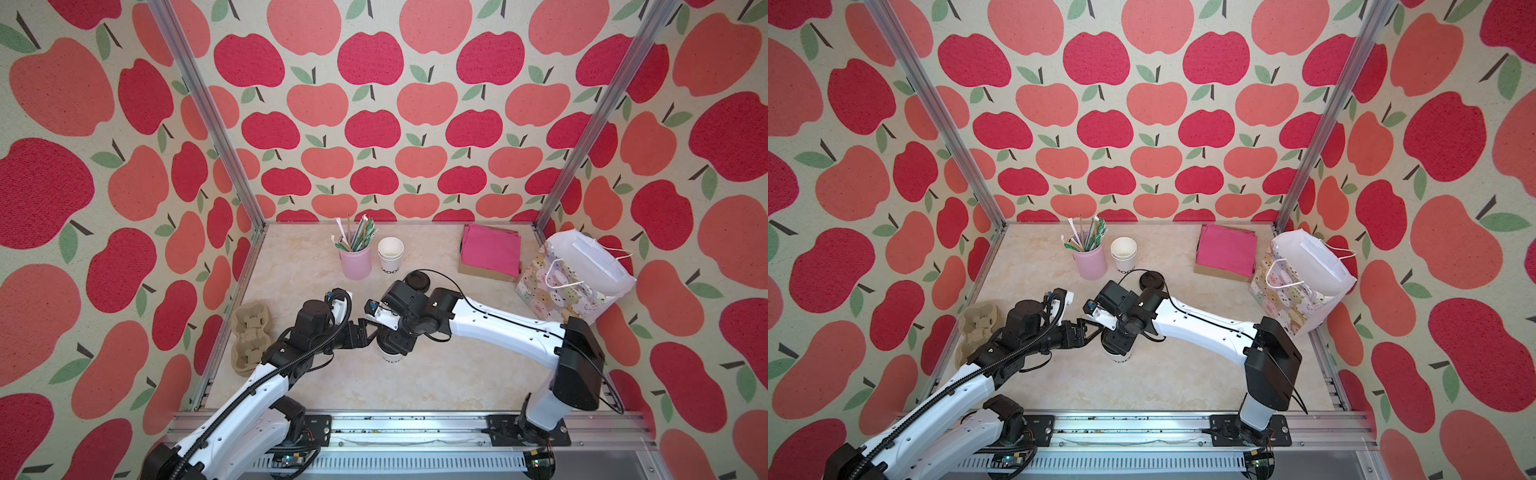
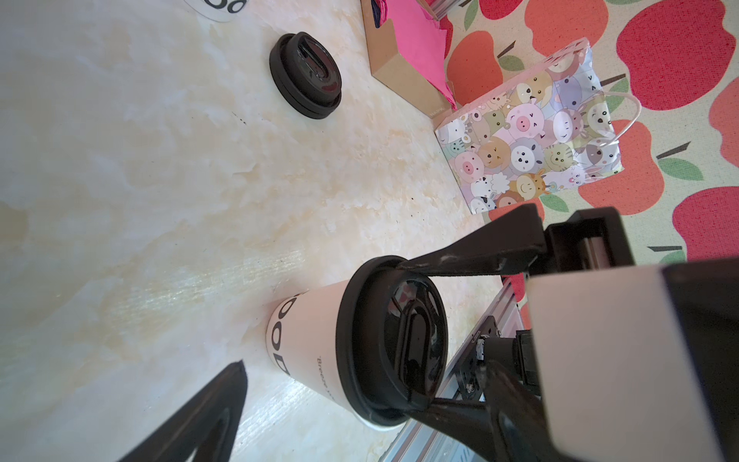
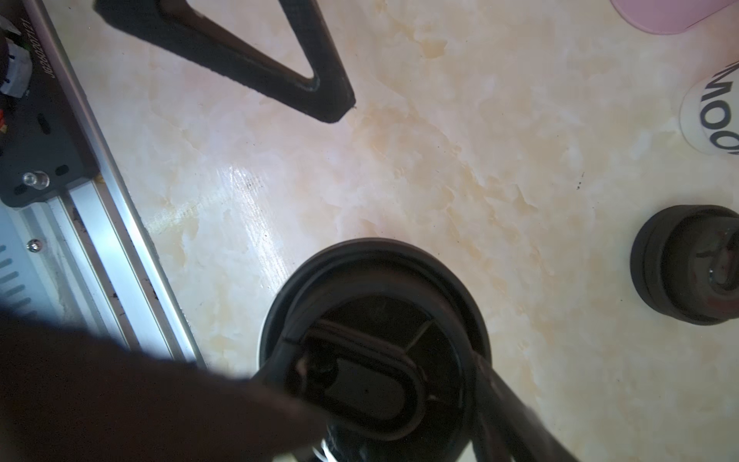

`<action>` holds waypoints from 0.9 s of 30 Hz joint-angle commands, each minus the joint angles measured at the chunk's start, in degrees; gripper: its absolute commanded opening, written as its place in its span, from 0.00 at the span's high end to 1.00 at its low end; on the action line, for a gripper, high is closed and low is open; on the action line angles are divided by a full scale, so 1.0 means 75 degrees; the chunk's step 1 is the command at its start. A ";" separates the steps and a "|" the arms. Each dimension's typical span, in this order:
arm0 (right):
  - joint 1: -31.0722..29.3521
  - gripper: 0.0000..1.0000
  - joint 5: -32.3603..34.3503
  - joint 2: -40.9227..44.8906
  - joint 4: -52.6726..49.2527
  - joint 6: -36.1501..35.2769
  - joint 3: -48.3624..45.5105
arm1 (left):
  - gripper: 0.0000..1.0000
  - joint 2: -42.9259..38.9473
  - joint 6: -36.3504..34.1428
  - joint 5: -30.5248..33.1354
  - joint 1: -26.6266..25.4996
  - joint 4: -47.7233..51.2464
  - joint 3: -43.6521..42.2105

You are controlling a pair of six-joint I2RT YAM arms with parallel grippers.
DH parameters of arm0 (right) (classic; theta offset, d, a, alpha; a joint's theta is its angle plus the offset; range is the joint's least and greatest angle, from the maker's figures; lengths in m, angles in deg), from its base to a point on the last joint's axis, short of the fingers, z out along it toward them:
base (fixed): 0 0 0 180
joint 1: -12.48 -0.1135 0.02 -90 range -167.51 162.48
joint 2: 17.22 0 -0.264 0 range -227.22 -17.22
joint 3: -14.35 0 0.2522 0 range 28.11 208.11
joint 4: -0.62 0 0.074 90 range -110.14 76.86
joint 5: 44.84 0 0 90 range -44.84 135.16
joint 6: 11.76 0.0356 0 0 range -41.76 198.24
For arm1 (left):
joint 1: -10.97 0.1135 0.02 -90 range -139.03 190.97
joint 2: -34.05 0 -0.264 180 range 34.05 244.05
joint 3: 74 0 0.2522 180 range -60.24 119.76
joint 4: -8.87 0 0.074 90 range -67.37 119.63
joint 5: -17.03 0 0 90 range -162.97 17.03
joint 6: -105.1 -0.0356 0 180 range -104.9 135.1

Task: Pack the takeout coffee
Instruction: 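Press the lid onto the cup rim while the left gripper holds the cup, then keep pressing the lid edge with the right gripper while the left steadies the cup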

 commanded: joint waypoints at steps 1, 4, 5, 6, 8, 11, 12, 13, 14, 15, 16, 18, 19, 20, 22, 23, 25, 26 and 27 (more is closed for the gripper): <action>-0.0041 0.30 -0.0118 -0.0236 -0.0480 -0.0077 0.0075 | 0.03 0.0051 -0.0116 -0.0099 0.0038 0.0046 0.0022; -0.0017 0.30 -0.0236 -0.0236 -0.0533 -0.0055 0.0097 | 0.03 0.0052 -0.0086 -0.0098 0.0038 0.0057 -0.0002; 0.0015 0.30 -0.0332 -0.0247 -0.0564 -0.0024 0.0130 | 0.03 0.0052 -0.0082 -0.0088 0.0038 0.0057 -0.0002; 0.0044 0.30 -0.0449 -0.0265 -0.0604 0.0022 0.0153 | 0.03 0.0055 -0.0080 -0.0088 0.0038 0.0057 -0.0014; 0.0092 0.30 -0.0611 -0.0315 -0.0696 0.0083 0.0207 | 0.03 0.0064 -0.0084 -0.0076 0.0038 0.0080 -0.0014; 0.0127 0.31 -0.0722 -0.0412 -0.0871 0.0101 0.0274 | 0.03 0.0064 -0.0067 -0.0064 0.0044 0.0093 -0.0020; 0.0131 0.31 -0.0726 -0.0434 -0.0910 0.0112 0.0295 | 0.03 0.0064 -0.0075 -0.0056 0.0038 0.0093 -0.0026; 0.0129 0.31 -0.0733 -0.0459 -0.0936 0.0112 0.0286 | 0.03 0.0064 -0.0064 -0.0041 0.0038 0.0081 -0.0040; 0.0129 0.31 -0.0723 -0.0460 -0.0938 0.0112 0.0277 | 0.03 0.0064 -0.0045 -0.0029 0.0038 0.0069 -0.0058; 0.0140 0.31 -0.0706 -0.0476 -0.0964 0.0115 0.0272 | 0.03 0.0061 -0.0028 -0.0029 0.0038 0.0047 -0.0072; 0.0139 0.31 -0.0681 -0.0484 -0.0988 0.0112 0.0272 | 0.04 0.0064 -0.0005 -0.0029 0.0048 0.0034 -0.0093; 0.0137 0.31 -0.0651 -0.0471 -0.0975 0.0101 0.0231 | 0.04 0.0076 0.0006 -0.0019 0.0038 0.0045 -0.0108; 0.0140 0.31 -0.0624 -0.0471 -0.0948 0.0089 0.0205 | 0.05 0.0069 0.0007 -0.0009 0.0041 0.0077 -0.0108; 0.0136 0.31 -0.0610 -0.0471 -0.0918 0.0089 0.0189 | 0.07 0.0087 0.0017 -0.0006 0.0038 0.0101 -0.0108; 0.0136 0.31 -0.0559 -0.0488 -0.0891 0.0077 0.0143 | 0.09 0.0122 0.0010 -0.0006 0.0038 0.0148 -0.0108; 0.0135 0.31 -0.0546 -0.0505 -0.0879 0.0071 0.0115 | 0.10 0.0133 0.0023 -0.0006 0.0038 0.0162 -0.0108; 0.0134 0.32 -0.0482 -0.0552 -0.0870 0.0077 0.0058 | 0.13 0.0178 0.0018 -0.0006 0.0038 0.0197 -0.0108; 0.0121 0.32 -0.0456 -0.0572 -0.0856 0.0077 0.0022 | 0.15 0.0201 0.0021 -0.0006 0.0038 0.0219 -0.0108; 0.0118 0.33 -0.0435 -0.0601 -0.0856 0.0077 -0.0029 | 0.16 0.0232 0.0027 -0.0006 0.0038 0.0244 -0.0108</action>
